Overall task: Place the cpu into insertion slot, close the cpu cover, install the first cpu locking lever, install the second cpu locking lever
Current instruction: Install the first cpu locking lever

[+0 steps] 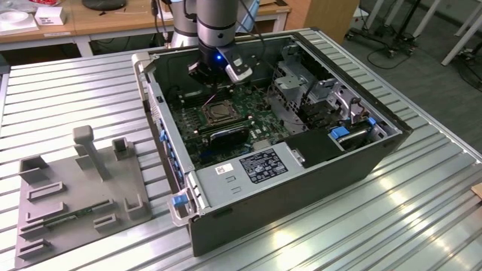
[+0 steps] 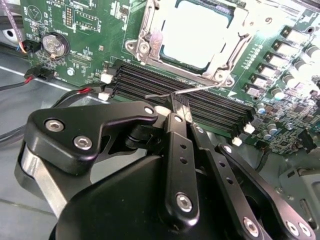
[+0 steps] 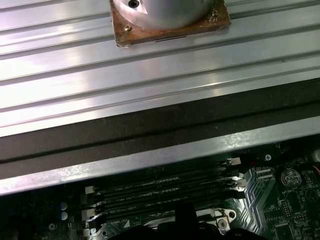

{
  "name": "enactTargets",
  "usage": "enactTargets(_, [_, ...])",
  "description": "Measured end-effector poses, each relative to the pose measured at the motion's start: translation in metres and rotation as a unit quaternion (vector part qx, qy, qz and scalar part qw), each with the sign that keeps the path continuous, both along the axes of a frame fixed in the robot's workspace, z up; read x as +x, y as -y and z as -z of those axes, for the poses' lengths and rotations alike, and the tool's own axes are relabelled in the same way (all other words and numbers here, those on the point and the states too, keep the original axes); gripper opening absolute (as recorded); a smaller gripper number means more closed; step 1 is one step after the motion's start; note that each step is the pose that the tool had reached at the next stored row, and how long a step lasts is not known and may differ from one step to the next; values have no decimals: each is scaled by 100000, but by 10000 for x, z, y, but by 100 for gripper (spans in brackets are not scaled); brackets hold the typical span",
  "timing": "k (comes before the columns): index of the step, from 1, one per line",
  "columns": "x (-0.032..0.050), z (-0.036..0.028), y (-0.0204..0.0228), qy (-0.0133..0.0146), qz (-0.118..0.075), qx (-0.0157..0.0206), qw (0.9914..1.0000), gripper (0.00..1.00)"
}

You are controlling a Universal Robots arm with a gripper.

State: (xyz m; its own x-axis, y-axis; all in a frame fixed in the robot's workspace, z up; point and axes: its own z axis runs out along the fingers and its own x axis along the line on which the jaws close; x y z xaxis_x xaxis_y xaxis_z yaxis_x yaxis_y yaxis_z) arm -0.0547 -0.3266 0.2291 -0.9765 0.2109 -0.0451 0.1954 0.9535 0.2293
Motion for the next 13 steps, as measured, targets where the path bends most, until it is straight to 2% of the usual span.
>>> enactTargets(6, [-8,41,3,482,-23,477,99998,11])
enactTargets(11, [-10,42,2,499,-14,504,99997,11])
enactTargets(13, [-21,42,2,604,-15,503,99997,11])
